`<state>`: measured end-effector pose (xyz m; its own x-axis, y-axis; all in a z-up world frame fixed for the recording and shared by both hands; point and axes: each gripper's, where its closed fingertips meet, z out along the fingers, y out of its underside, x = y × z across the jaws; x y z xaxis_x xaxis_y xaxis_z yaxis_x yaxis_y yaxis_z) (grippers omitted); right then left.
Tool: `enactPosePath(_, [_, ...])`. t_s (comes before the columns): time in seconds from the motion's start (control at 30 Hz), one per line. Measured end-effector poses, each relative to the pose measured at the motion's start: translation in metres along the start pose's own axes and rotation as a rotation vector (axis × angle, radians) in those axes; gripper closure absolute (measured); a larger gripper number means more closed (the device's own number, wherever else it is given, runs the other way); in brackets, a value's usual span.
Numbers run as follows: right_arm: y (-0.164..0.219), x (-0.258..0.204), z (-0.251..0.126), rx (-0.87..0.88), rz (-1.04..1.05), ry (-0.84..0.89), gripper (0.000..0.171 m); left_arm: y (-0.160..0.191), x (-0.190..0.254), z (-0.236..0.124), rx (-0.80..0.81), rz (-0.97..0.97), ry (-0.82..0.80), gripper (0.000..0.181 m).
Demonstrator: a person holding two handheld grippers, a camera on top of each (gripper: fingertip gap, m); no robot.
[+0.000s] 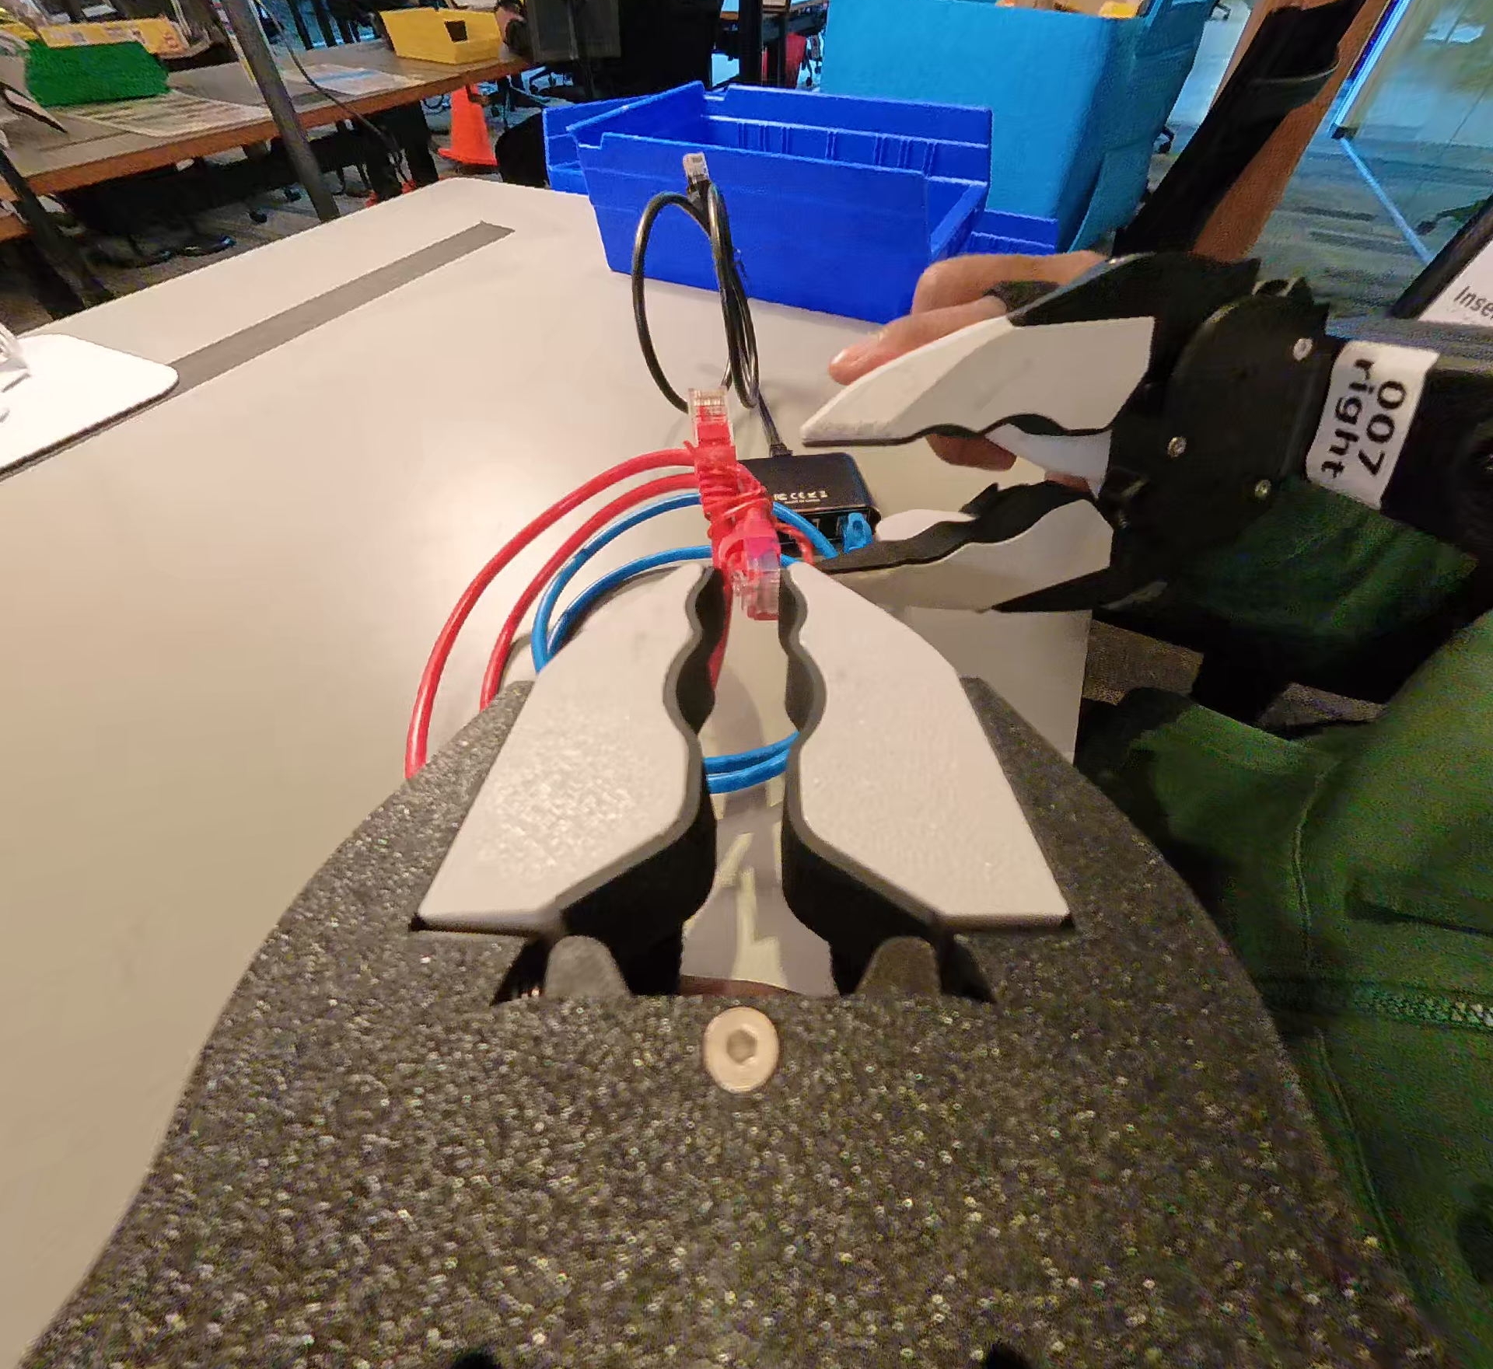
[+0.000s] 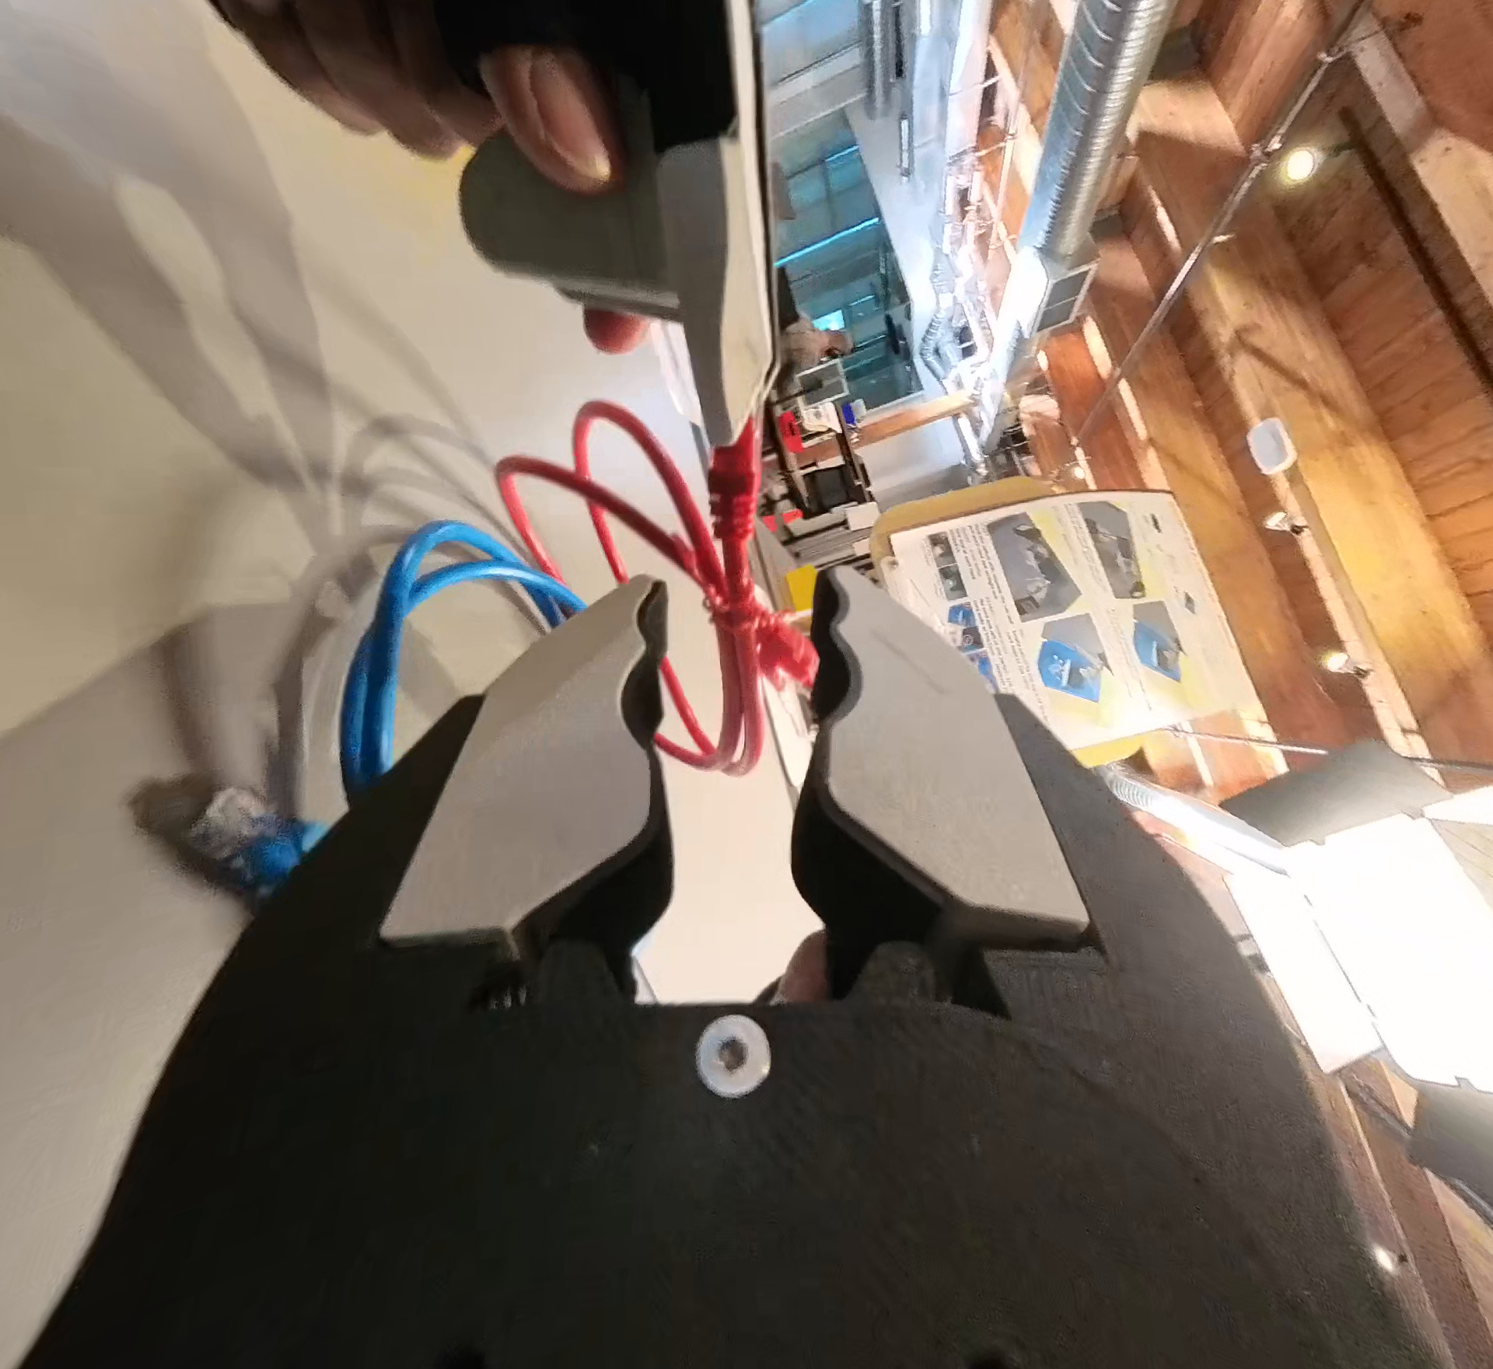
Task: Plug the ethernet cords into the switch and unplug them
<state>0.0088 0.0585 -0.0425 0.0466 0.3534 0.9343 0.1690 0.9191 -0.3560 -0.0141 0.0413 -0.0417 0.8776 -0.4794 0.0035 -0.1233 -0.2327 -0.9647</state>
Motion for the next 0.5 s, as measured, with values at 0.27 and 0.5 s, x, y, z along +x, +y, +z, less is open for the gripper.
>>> enactPosePath(0.27, [0.011,-0.002,-0.003,-0.002,-0.087,-0.015,0.128,-0.001,0.008,0.001,0.007,0.000,0.049,0.168])
enactPosePath(0.5, [0.011,-0.007,0.002,-0.014,-0.170,0.040,0.146,0.001,0.019,0.006,-0.003,0.009,0.101,0.168])
